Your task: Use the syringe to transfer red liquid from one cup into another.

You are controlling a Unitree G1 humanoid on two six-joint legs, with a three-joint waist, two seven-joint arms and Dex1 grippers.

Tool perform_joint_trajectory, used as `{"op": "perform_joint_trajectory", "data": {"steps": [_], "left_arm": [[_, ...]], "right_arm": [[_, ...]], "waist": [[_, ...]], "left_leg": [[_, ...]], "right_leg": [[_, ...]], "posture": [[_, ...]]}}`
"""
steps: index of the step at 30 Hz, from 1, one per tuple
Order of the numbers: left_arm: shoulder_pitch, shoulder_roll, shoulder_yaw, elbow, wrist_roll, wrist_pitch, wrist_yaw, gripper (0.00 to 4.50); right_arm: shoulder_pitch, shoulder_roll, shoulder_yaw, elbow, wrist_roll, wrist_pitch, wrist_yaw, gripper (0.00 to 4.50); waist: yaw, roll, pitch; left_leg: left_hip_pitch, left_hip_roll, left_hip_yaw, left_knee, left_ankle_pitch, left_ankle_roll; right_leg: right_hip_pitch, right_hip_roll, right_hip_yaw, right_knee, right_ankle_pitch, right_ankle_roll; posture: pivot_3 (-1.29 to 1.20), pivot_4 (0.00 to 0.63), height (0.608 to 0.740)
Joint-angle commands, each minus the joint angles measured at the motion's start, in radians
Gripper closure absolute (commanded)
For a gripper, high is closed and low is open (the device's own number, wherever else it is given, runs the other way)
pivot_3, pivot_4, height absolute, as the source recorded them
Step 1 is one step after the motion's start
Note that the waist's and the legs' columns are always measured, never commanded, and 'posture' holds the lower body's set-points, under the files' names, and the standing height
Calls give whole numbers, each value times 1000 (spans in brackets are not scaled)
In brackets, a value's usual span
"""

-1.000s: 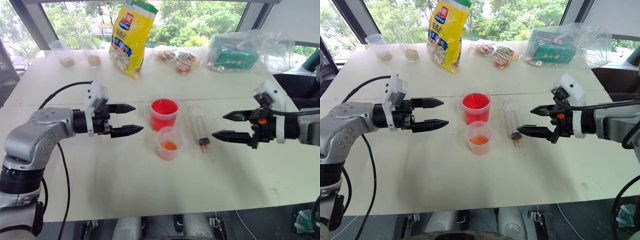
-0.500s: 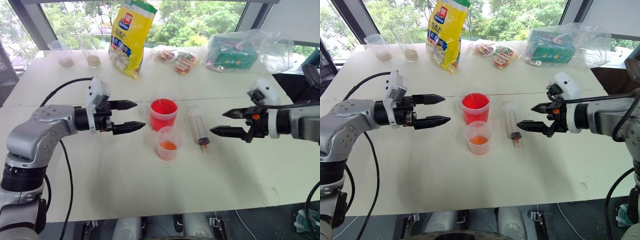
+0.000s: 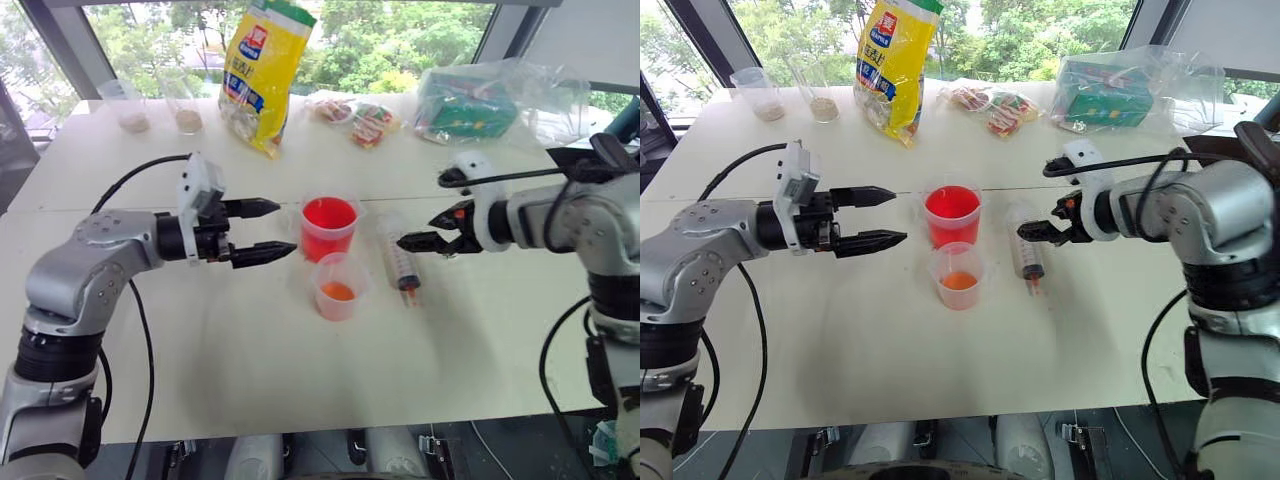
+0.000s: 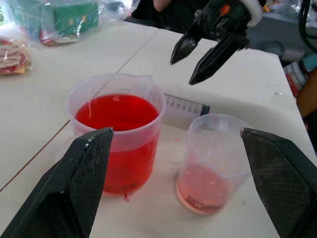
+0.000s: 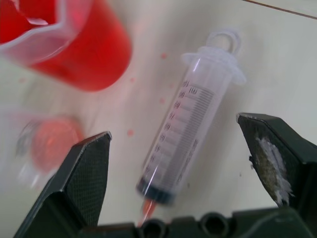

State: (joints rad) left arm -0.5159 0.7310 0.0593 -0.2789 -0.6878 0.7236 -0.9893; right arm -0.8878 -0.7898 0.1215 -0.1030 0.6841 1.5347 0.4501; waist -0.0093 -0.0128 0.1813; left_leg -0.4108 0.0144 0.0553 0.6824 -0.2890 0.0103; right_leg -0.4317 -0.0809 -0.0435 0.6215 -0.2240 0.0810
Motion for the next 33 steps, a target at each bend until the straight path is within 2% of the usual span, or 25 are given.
{"op": "perform_joint_trajectory", "data": {"steps": [1, 11, 19, 22, 25, 26, 29, 33], "left_arm": [[0, -14, 8, -29, 2, -26, 15, 225], [57, -61, 21, -74, 1, -47, 79, 225], [67, -83, 17, -81, 11, -69, 114, 225], [68, -87, 16, -79, 16, -75, 120, 225], [64, -97, 14, -76, 15, -80, 130, 225], [63, -99, 13, -77, 16, -80, 131, 225], [57, -98, 11, -72, 24, -82, 127, 225], [35, -81, 18, -55, 24, -76, 110, 225]], "right_arm": [[-38, 31, 31, 84, -77, -32, -15, 83], [-80, 164, 140, 314, -234, -128, 2, 83], [-97, 210, 234, 409, -330, -202, 70, 83], [-96, 226, 248, 428, -357, -218, 89, 1417], [-85, 249, 254, 431, -377, -216, 98, 2950], [-80, 254, 253, 424, -382, -212, 99, 3096], [-70, 257, 225, 398, -384, -189, 102, 3100], [-58, 227, 88, 309, -360, -155, 87, 3100]], "waist": [[0, 0, 0], [-4, 0, 0], [-5, 0, 0], [-6, 0, 0], [-10, -1, -1], [-11, -1, -1], [-11, -2, -1], [-6, -1, -1]], "left_leg": [[0, 0, 0, 0, 0, 0], [1, 0, 0, 0, 0, 0], [2, 0, 0, 1, 0, 0], [3, 0, 0, 1, 1, -1], [3, 0, 0, 1, 1, -1], [4, 1, 0, 1, 1, -1], [4, 1, 0, 1, 1, -1], [3, 1, -1, 1, 1, -1]], "right_leg": [[0, 0, 0, 0, 0, 0], [-1, 0, 0, 5, 0, 1], [-1, 0, 0, 8, 0, 1], [0, 0, 0, 8, 0, 1], [0, 1, 0, 8, 0, 1], [0, 1, 0, 8, 0, 1], [0, 2, 0, 9, 0, 1], [0, 2, 0, 9, 0, 1]], "posture": [[0, 150, 740], [0, 150, 740], [0, 150, 740], [0, 150, 740], [0, 150, 740], [0, 150, 740], [0, 150, 740], [0, 150, 740]]}}
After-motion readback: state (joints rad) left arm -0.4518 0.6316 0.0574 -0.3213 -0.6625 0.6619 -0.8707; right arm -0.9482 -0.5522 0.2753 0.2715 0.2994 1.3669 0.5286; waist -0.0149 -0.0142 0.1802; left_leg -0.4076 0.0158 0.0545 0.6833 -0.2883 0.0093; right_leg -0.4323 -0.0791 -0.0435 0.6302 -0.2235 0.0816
